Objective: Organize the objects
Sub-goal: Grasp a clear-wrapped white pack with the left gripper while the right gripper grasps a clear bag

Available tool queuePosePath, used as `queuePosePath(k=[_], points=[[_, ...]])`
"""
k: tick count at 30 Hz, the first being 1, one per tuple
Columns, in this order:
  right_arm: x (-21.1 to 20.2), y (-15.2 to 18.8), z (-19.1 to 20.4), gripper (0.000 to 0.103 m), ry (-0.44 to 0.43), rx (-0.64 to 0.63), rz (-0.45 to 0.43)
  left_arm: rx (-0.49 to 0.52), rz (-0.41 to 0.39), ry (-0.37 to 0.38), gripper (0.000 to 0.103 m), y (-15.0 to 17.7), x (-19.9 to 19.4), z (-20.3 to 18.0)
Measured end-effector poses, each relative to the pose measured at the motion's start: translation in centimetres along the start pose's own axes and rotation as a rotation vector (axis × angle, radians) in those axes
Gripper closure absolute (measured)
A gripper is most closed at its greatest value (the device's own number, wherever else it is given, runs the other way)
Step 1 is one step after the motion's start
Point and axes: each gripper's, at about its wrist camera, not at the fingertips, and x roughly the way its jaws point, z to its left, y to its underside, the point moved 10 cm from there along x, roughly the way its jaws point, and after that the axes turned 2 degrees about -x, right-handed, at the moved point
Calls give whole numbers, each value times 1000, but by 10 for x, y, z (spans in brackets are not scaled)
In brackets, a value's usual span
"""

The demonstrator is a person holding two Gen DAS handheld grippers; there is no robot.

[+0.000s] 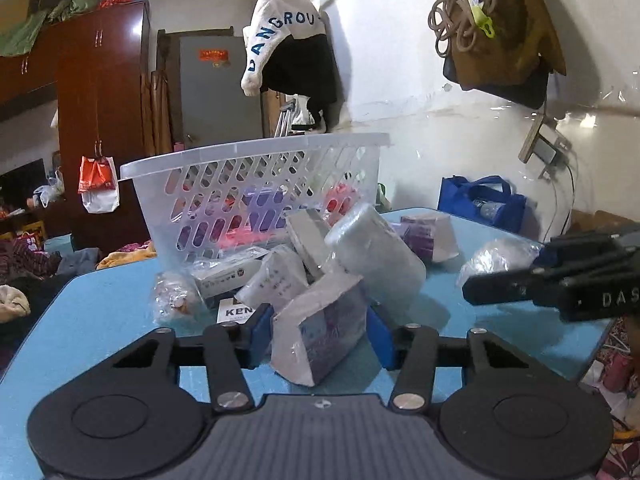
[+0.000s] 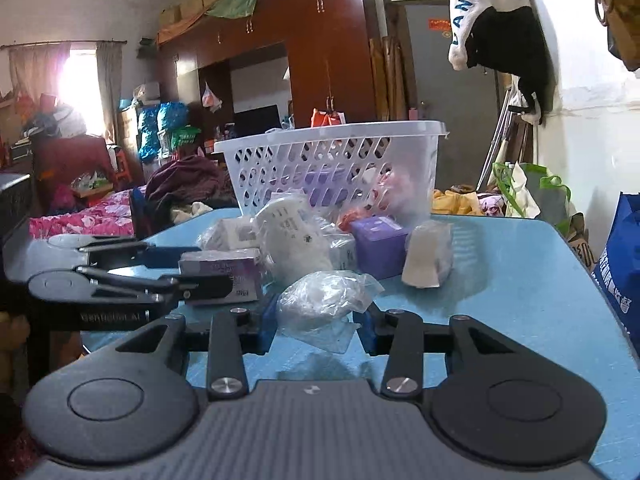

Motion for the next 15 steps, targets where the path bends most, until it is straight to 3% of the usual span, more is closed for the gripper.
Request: queuePosePath(k=[6, 8, 15], points=[[3, 2, 2, 59, 1, 0, 4, 4, 9, 9, 49, 2, 2, -5], [2, 3, 4, 59, 1, -4, 3, -10, 16, 7, 57, 4, 5, -4], [1, 0, 1, 59, 1, 2, -9, -42, -28, 8, 63, 2, -1, -1]])
